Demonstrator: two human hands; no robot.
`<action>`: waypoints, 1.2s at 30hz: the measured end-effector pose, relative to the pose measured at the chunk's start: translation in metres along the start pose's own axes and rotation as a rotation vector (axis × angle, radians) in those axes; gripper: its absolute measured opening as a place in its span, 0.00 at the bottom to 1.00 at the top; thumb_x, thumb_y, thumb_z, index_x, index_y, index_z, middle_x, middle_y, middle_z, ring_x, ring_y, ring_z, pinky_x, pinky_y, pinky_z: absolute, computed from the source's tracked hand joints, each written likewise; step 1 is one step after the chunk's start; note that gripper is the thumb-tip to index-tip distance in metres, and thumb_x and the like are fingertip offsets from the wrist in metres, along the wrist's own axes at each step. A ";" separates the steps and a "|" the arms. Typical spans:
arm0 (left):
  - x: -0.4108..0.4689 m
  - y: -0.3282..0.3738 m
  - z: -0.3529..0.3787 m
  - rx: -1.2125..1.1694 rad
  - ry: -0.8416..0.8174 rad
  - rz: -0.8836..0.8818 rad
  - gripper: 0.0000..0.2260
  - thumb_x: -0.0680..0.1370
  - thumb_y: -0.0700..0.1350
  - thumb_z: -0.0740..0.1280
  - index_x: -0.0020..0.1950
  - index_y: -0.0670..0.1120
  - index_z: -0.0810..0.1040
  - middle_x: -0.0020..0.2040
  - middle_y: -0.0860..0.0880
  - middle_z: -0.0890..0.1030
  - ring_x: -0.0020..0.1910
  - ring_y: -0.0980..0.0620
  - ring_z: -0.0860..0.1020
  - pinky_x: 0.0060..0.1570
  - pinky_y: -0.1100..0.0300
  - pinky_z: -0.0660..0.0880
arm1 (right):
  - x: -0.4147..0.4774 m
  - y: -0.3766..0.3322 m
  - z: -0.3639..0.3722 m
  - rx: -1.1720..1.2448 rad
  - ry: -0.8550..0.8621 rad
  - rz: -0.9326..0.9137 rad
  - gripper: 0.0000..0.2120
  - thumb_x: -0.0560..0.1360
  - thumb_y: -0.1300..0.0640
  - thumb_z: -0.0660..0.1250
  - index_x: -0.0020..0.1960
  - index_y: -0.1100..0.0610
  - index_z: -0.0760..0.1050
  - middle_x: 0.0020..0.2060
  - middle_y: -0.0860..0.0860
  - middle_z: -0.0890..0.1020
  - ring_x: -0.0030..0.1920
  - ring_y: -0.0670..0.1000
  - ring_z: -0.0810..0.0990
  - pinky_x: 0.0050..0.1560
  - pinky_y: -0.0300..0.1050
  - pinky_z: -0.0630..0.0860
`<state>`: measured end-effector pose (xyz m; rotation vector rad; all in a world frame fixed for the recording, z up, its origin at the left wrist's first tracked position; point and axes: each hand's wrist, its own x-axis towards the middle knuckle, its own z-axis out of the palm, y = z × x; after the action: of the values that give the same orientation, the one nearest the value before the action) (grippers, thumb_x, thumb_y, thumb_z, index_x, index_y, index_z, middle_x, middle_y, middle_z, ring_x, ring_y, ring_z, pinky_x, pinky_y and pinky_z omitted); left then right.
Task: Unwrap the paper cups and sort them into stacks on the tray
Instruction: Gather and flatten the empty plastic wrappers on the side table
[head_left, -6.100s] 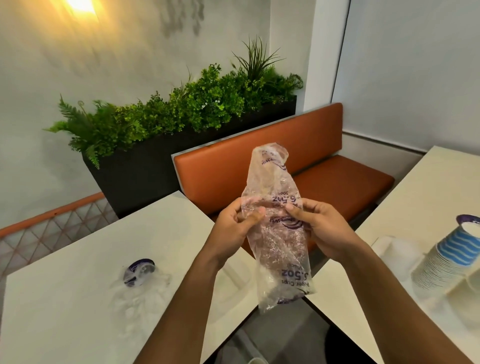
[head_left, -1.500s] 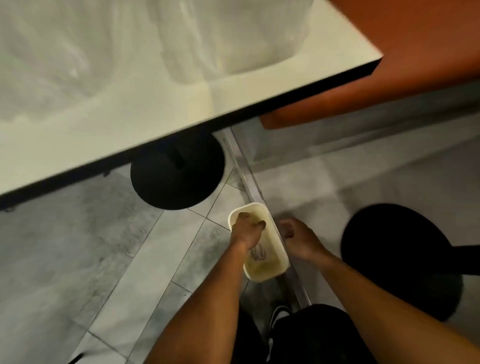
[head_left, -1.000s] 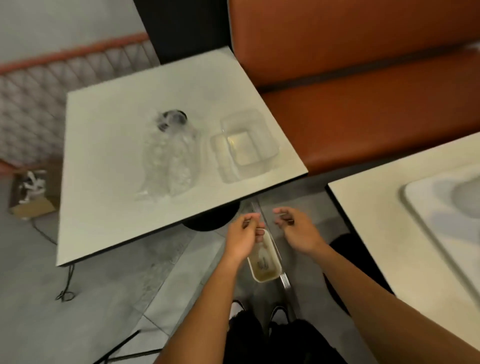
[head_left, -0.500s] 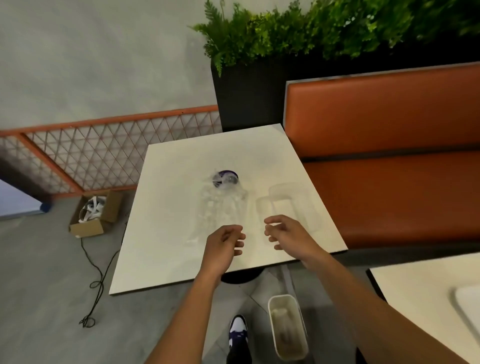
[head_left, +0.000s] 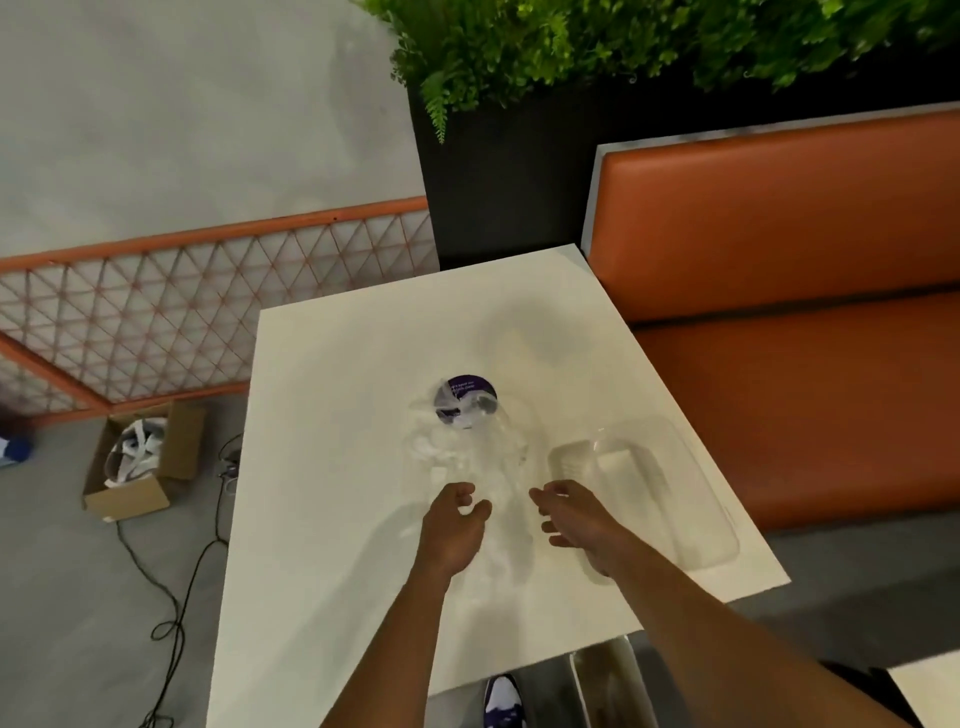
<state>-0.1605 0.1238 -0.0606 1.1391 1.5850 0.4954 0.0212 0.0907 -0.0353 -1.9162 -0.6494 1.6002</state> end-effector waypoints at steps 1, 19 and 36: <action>0.010 0.002 0.002 0.036 -0.012 -0.004 0.16 0.80 0.47 0.71 0.68 0.49 0.75 0.63 0.50 0.78 0.54 0.45 0.83 0.57 0.48 0.81 | 0.009 -0.002 0.002 0.007 0.013 0.012 0.20 0.81 0.50 0.70 0.68 0.56 0.71 0.47 0.52 0.79 0.48 0.51 0.79 0.47 0.44 0.78; 0.017 0.041 -0.001 -0.084 -0.133 0.253 0.11 0.81 0.42 0.71 0.58 0.58 0.83 0.49 0.54 0.86 0.49 0.55 0.83 0.46 0.67 0.77 | 0.019 -0.030 -0.007 0.160 0.043 0.024 0.29 0.76 0.31 0.67 0.66 0.51 0.75 0.59 0.51 0.81 0.60 0.53 0.80 0.66 0.53 0.75; -0.056 0.163 0.011 -0.396 -0.394 0.175 0.26 0.76 0.66 0.66 0.64 0.49 0.82 0.57 0.49 0.87 0.59 0.49 0.83 0.61 0.48 0.79 | -0.084 -0.076 -0.100 0.307 -0.133 -0.490 0.17 0.72 0.54 0.76 0.60 0.58 0.84 0.49 0.53 0.85 0.48 0.55 0.83 0.56 0.51 0.80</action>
<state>-0.0849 0.1474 0.0929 0.9985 0.9993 0.6247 0.1044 0.0787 0.0910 -1.3132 -0.8011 1.4171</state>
